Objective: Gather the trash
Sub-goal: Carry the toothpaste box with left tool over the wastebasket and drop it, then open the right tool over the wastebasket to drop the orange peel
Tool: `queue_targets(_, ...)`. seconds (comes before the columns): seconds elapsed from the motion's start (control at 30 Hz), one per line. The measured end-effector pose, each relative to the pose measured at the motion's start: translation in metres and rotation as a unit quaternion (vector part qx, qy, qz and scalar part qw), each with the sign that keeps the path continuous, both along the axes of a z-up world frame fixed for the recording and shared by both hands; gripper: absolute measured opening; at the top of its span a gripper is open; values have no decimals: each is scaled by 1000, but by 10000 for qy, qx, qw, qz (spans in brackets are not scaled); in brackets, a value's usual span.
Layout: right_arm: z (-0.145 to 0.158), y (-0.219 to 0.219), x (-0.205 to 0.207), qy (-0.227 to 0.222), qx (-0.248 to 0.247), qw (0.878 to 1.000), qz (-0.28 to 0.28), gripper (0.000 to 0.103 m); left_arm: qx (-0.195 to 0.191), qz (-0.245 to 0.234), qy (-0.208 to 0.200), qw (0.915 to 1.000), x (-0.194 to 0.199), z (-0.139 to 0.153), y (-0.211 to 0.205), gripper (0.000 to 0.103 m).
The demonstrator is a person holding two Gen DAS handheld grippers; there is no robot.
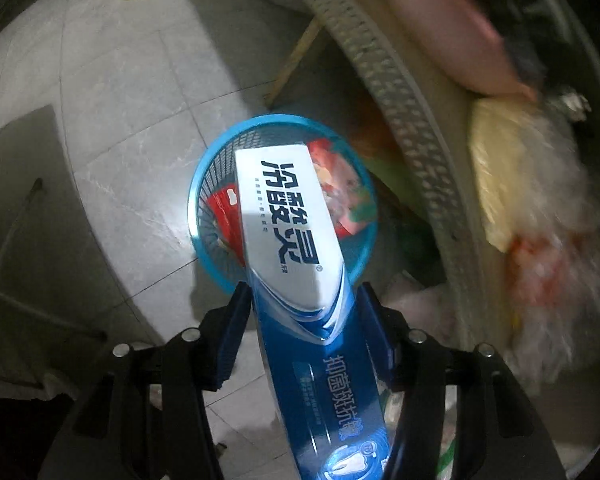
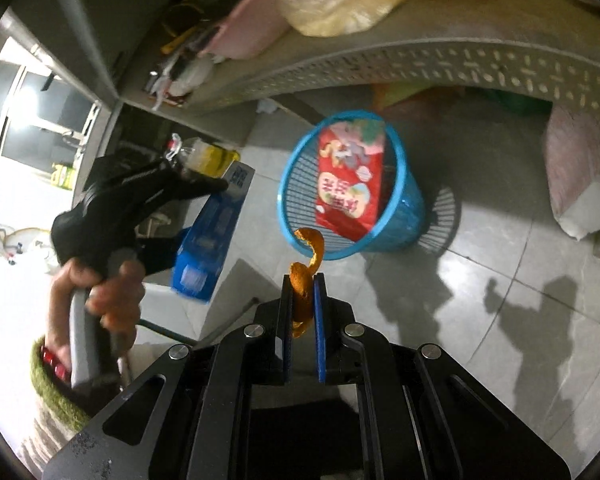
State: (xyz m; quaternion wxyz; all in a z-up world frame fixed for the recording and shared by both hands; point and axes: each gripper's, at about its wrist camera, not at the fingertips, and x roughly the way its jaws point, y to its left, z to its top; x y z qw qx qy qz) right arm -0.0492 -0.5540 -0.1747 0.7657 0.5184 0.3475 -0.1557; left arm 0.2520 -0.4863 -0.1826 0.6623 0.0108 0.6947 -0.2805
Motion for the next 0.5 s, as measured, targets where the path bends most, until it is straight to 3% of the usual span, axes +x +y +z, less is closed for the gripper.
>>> queue_targets(0.1, -8, -4, 0, 73, 76, 9999, -27, 8, 20, 213, 277, 9994, 15, -24, -9, 62)
queue_targets(0.2, -12, -6, 0, 114, 85, 9999, -33, 8, 113, 433, 180, 9988, 25, -29, -10, 68)
queue_targets(0.37, -16, -8, 5, 172, 56, 9998, -15, 8, -3, 569, 215, 9981, 31, -15, 8, 69)
queue_targets(0.5, -14, -10, 16, 220, -104, 9997, 65, 8, -158, 384, -104, 9991, 33, 21, 24, 71)
